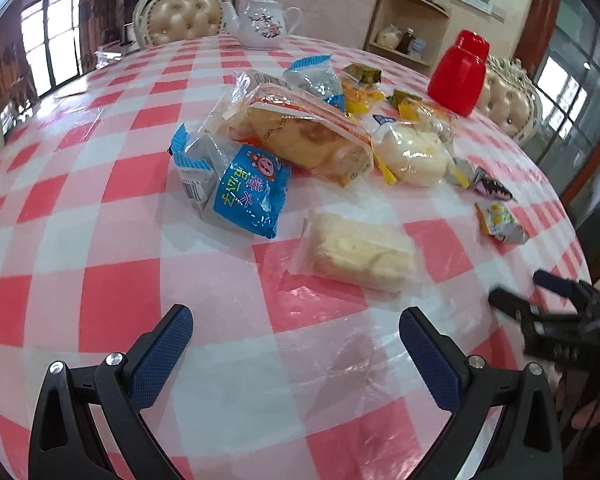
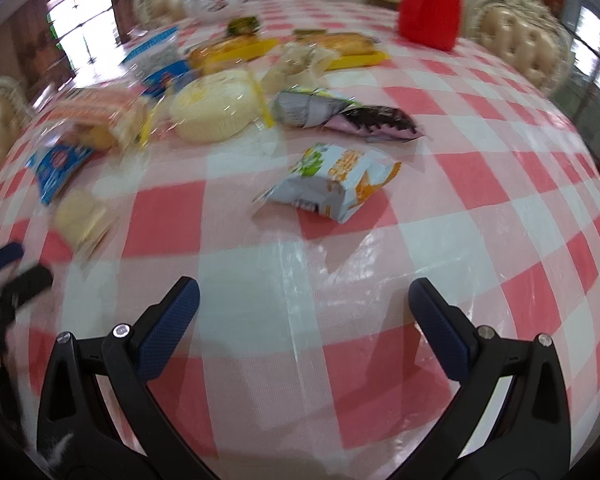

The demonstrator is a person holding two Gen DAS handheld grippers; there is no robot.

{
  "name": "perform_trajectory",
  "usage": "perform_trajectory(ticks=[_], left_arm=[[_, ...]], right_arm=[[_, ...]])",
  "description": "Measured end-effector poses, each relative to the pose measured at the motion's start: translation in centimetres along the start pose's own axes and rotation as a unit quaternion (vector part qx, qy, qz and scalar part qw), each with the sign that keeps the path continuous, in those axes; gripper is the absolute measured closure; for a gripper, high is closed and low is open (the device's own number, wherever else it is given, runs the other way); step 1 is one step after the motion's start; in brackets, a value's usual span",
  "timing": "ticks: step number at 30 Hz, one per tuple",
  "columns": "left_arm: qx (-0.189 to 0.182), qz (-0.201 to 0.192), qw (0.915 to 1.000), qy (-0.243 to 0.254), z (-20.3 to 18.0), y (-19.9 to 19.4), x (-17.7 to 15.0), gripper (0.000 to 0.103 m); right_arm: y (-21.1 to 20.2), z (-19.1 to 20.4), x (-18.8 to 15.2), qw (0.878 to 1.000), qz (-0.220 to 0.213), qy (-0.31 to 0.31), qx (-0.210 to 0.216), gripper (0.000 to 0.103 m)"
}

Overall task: Organize snacks
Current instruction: 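Grasp the lemon-print snack bag with the right tool while the left tool grasps the clear-wrapped sponge cake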

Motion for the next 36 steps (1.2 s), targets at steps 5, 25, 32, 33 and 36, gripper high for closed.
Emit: perform_trajectory(ticks=[5, 25, 32, 33, 36], left_arm=[[-0.012, 0.001, 0.9999, 0.006, -1.5, 0.3, 0.0, 0.0], [0.02, 0.0, 0.9988, -0.045, -2.8, 0.4, -0.1, 0.0], [0.043, -0.004, 0.9977, -0.052, -2.9, 1.4, 0.7, 0.0], [0.045, -0.006, 0.9976, -0.053, -3.0, 1.7, 0.9, 0.0], [0.049, -0.003, 0.998, -0.039, -3.9, 2.7, 1.6, 0.0]], right_arm=[[-1.5, -2.5, -0.5, 0.997, -0.014, 0.046, 0.056, 0.0], [3.8, 0.4, 4.8, 0.975, -0.023, -0.162, 0.153, 0.021], [2.0, 0.2, 3.8, 0.973, -0.058, -0.168, 0.146, 0.026], [2.0, 0.2, 3.9, 0.973, -0.059, -0.164, 0.149, 0.026], [2.1, 0.1, 3.8, 0.975, -0.056, -0.163, 0.14, 0.026]])
Point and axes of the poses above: each gripper's, at about its wrist camera, not at the fingertips, and y roughly the way its jaws point, z to its left, x to its top, the point moved 6 cm from there along y, roughly the way its jaws point, and after that the axes turned 9 degrees about -z, right-handed, at the moved point
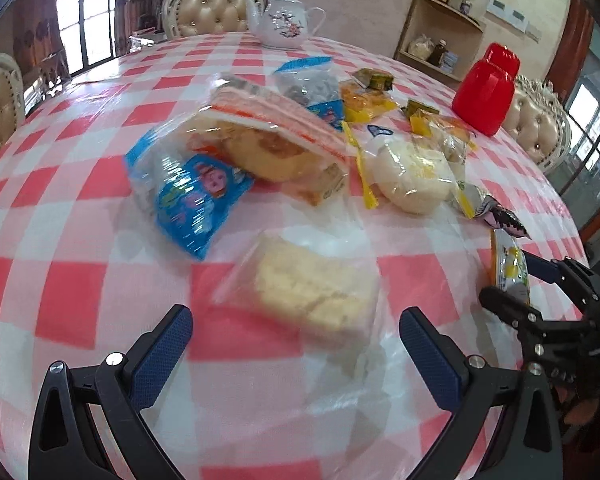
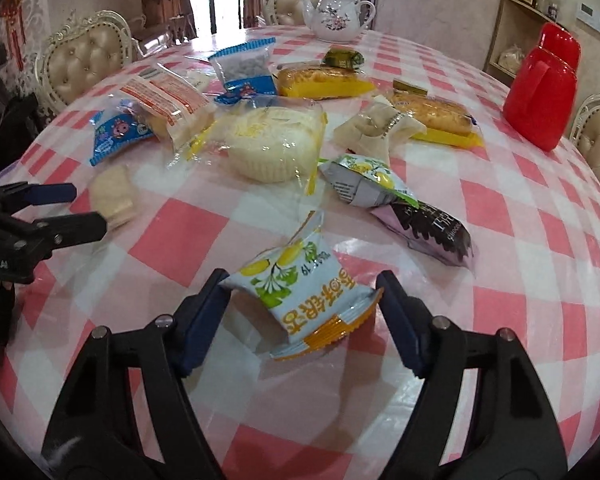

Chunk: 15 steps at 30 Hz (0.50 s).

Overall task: Organize snacks
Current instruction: 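Grasp the lemon-print snack bag with the right tool while the left tool grasps the clear-wrapped sponge cake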

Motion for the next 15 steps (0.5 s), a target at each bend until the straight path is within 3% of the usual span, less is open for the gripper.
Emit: perform_trajectory(ticks=[3, 9, 15], left_arm=[[0.005, 0.007, 0.9997, 0.025, -1.2, 0.9, 0.3, 0.0], [0.047, 0.004, 0.9988, 0.01, -0.6, 2.9, 2.1, 0.0], [0.079, 0.004, 0.9948, 0.064, 1.3, 2.3, 1.7, 0.0]], right_arm=[[0.1, -0.2, 0.0, 1.0, 0.0, 0.008, 0.0, 0.026], [0.0, -0.5, 0.0, 1.0, 0.003, 0.018, 0.002, 0.025], [0.1, -0.8, 0.0, 1.0, 0.003, 0.024, 0.002, 0.025]])
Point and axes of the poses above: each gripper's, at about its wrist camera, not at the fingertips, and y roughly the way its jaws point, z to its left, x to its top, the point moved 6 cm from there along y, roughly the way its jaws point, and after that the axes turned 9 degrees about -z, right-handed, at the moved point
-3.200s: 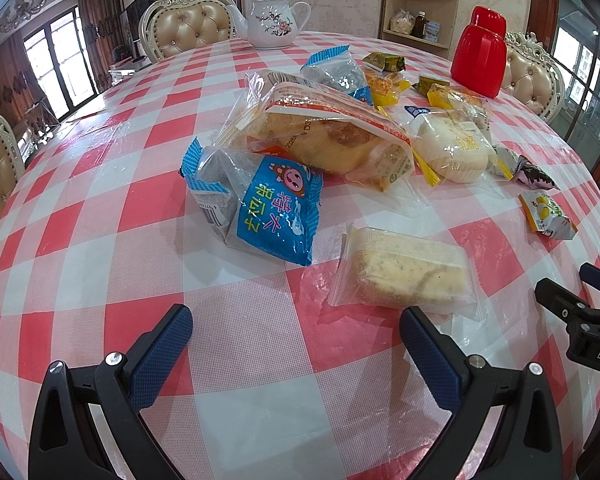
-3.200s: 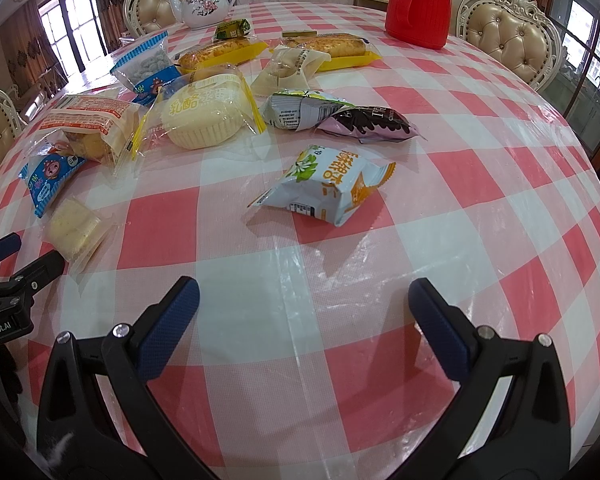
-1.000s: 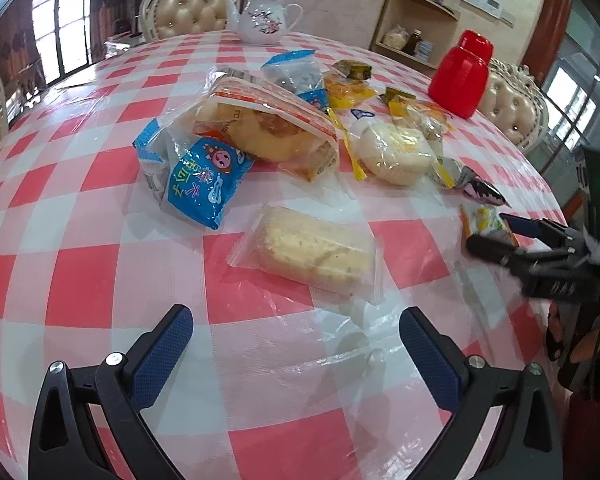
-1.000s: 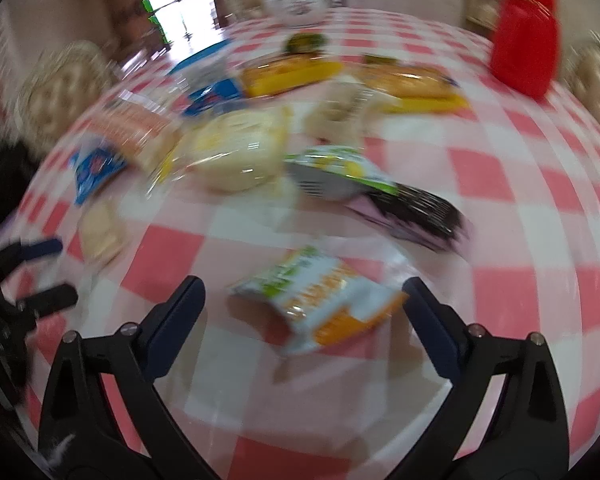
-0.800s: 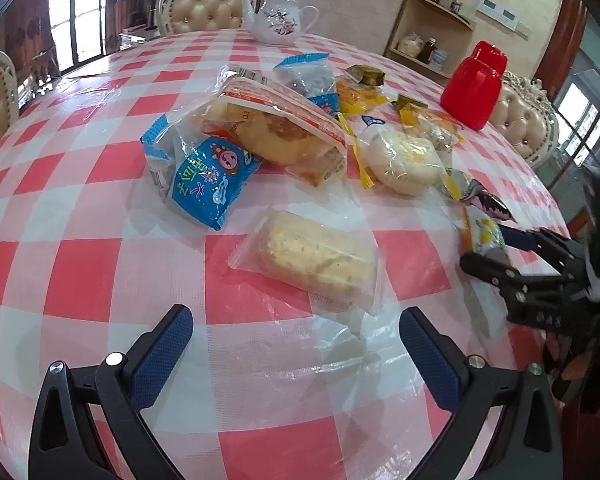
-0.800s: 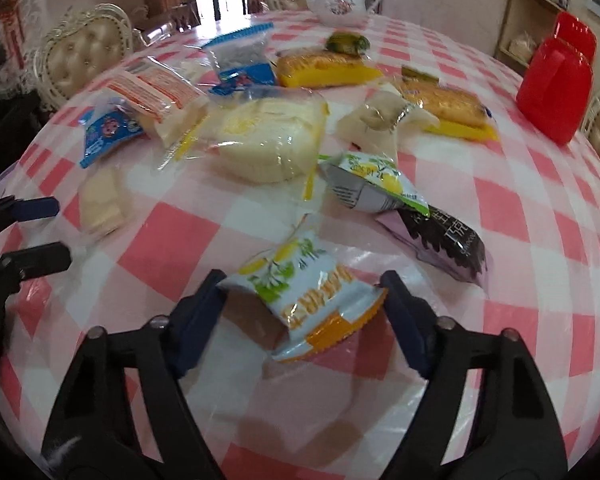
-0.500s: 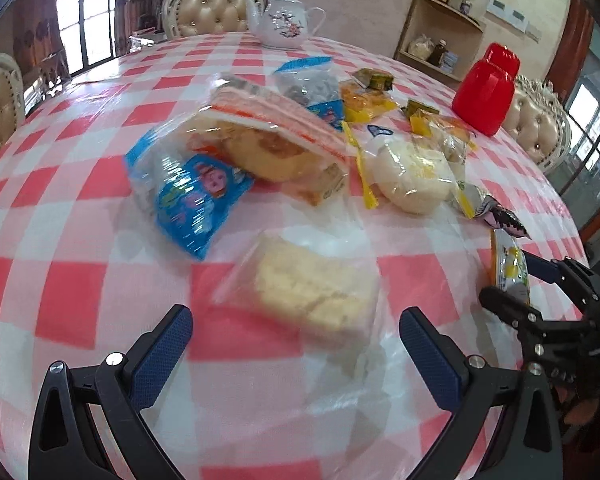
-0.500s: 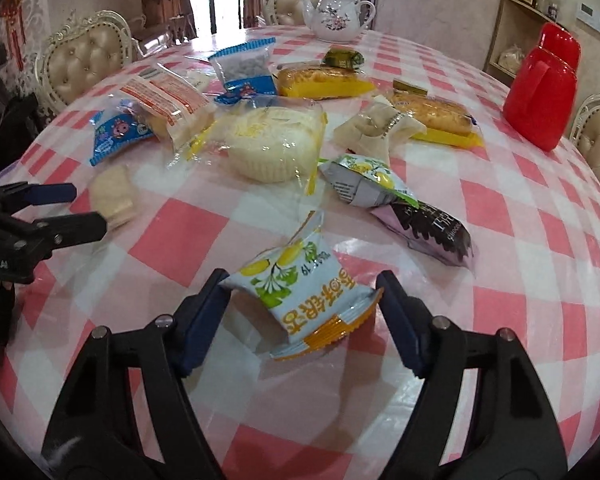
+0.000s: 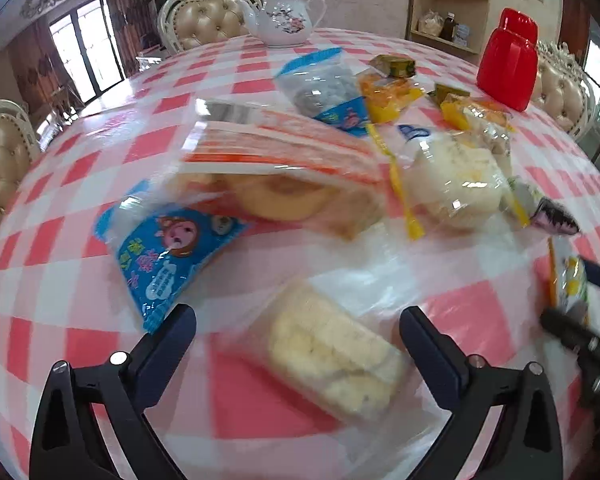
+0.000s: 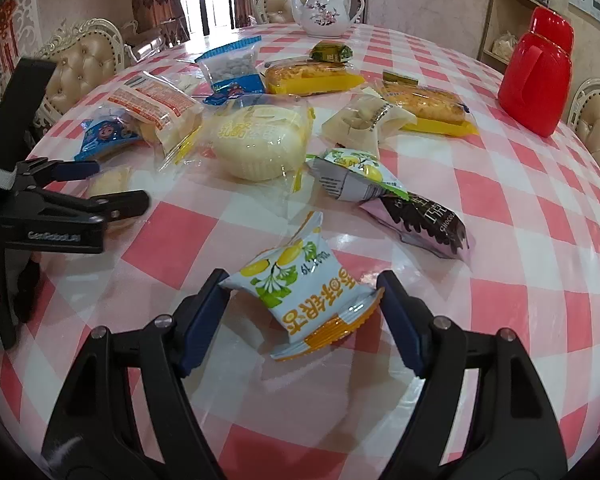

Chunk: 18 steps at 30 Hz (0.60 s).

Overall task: Organize snacks
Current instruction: 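Grasp the lemon-print snack bag with the right tool while the left tool grasps the clear-wrapped sponge cake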

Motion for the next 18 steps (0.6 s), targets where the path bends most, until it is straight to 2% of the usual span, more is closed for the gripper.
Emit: perform_trajectory(ticks=[2, 6, 9, 11, 12, 14, 18], left_arm=[[0.011, -0.004, 0.9999, 0.007, 1.0, -0.7, -0.6, 0.0], [-0.005, -0.002, 1.0, -0.001, 1.1, -1.3, -1.3, 0.003], [-0.022, -0.016, 0.9996, -0.008, 0.8, -1.3, -0.9, 0.023], [-0.028, -0.024, 0.9993, 0.0, 0.5, -1.5, -0.4, 0.042], [-0.034, -0.024, 0.9991, 0.004, 0.2, -1.6, -0.3, 0.047], [-0.043, -0.027, 0.9986, 0.013, -0.3, -1.8, -0.3, 0.066], [-0.061, -0.034, 0.9972, 0.026, -0.9, -2.6, -1.1, 0.066]], right_arm=[[0.1, 0.0, 0.0, 1.0, 0.002, 0.0, 0.002, 0.025], [0.1, 0.2, -0.1, 1.0, 0.004, -0.005, 0.003, 0.025], [0.1, 0.2, -0.1, 1.0, 0.004, -0.001, 0.006, 0.025], [0.1, 0.0, -0.1, 1.0, 0.004, 0.006, 0.013, 0.025], [0.1, -0.1, -0.2, 1.0, 0.005, 0.01, 0.015, 0.025], [0.2, -0.5, -0.2, 1.0, 0.006, 0.021, 0.017, 0.025], [0.1, -0.5, -0.1, 1.0, 0.003, 0.021, 0.018, 0.025]])
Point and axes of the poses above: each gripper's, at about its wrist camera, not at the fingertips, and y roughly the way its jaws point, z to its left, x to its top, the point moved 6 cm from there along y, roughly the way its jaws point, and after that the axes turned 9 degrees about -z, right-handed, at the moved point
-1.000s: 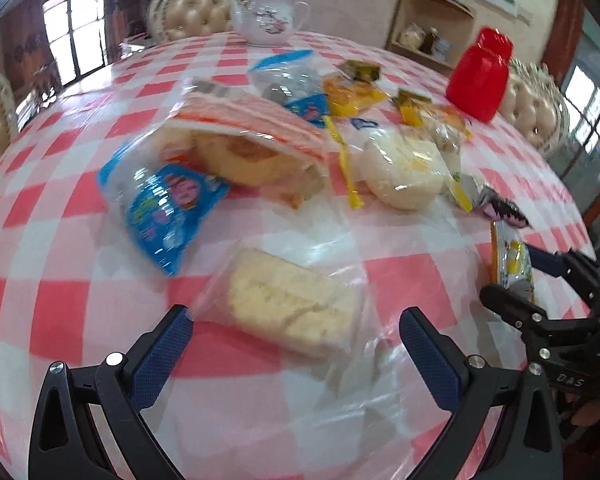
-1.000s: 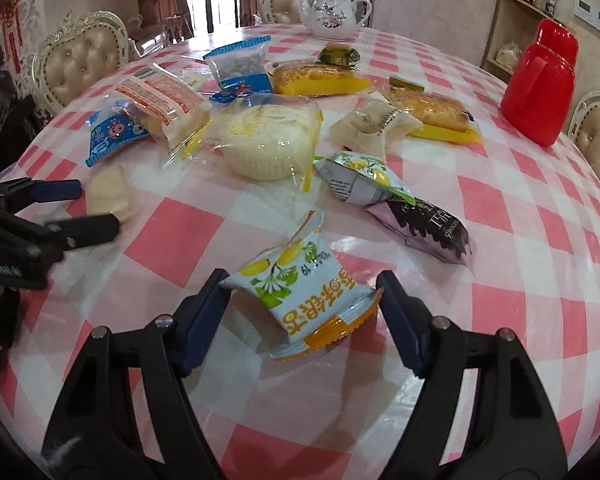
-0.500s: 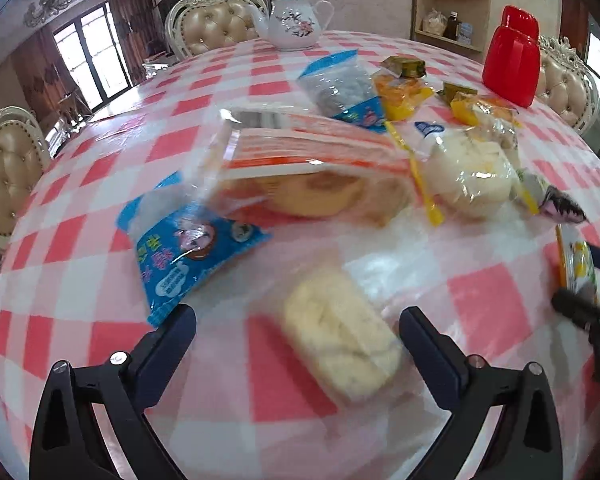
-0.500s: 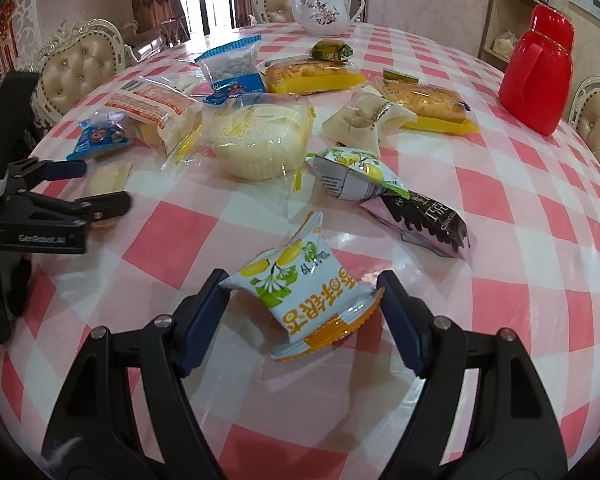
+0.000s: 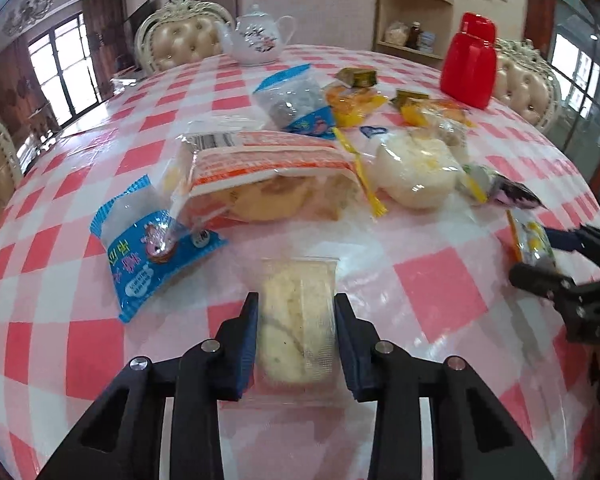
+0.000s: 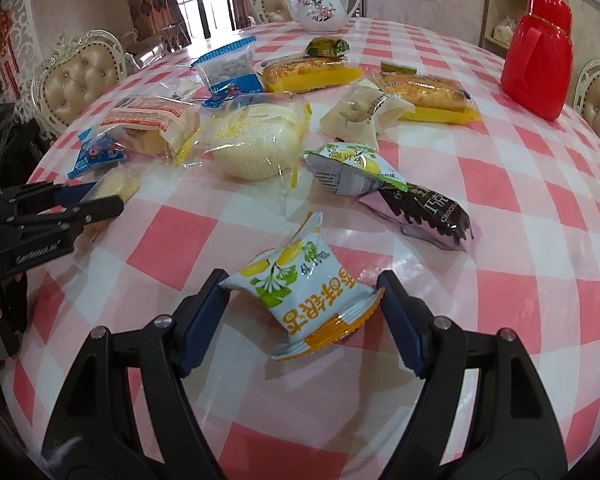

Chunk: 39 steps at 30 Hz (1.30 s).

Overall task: Organize snacks
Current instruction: 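Grasp the lemon-print snack bag with the right tool while the left tool grasps the clear-wrapped sponge cake, then carry both snacks to the clear bin and open both tools to drop them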

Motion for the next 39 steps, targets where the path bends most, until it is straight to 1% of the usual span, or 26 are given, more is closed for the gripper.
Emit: perform_trajectory(ticks=[2, 6, 7, 8, 9, 12, 19, 22, 30, 39], left_arm=[[-0.017, -0.003, 0.9998, -0.004, -0.1, -0.4, -0.3, 0.066], [-0.03, -0.002, 0.9995, -0.009, 0.1, -0.9, -0.7, 0.066], [-0.033, -0.001, 0.9994, -0.012, 0.3, -1.1, -0.8, 0.066], [-0.037, -0.002, 0.9992, -0.013, 0.5, -1.4, -0.8, 0.066], [-0.037, -0.004, 0.9992, -0.014, 0.8, -1.6, -0.9, 0.066], [-0.043, -0.003, 0.9989, -0.02, 1.7, -2.0, -1.2, 0.066], [-0.051, -0.006, 0.9982, -0.033, 4.0, -3.2, -1.9, 0.066], [-0.052, -0.007, 0.9979, -0.038, 5.0, -3.6, -2.2, 0.066], [-0.047, -0.003, 0.9975, -0.052, 7.2, -4.1, -3.1, 0.066], [-0.038, -0.004, 0.9974, -0.062, 9.5, -4.8, -3.8, 0.066]], right_arm=[[-0.1, 0.4, 0.0, 1.0, -0.003, -0.011, -0.003, 0.026], [-0.4, 0.5, 0.1, 1.0, -0.009, -0.018, -0.011, 0.027], [-0.5, 0.4, 0.1, 1.0, -0.012, -0.015, -0.013, 0.029], [-0.5, 0.2, 0.1, 1.0, -0.012, -0.01, -0.014, 0.052], [-0.5, -0.1, 0.1, 1.0, -0.012, -0.003, -0.018, 0.054], [-0.4, -0.9, 0.1, 1.0, -0.013, 0.014, -0.024, 0.054], [-1.0, -1.7, 0.4, 0.998, -0.026, 0.027, -0.044, 0.054], [-1.4, -1.0, 0.2, 0.998, -0.032, 0.048, -0.03, 0.054], [-2.0, 4.8, 0.5, 0.998, -0.042, 0.033, -0.025, 0.054], [-0.9, 11.1, 1.1, 0.999, -0.038, 0.008, 0.007, 0.054]])
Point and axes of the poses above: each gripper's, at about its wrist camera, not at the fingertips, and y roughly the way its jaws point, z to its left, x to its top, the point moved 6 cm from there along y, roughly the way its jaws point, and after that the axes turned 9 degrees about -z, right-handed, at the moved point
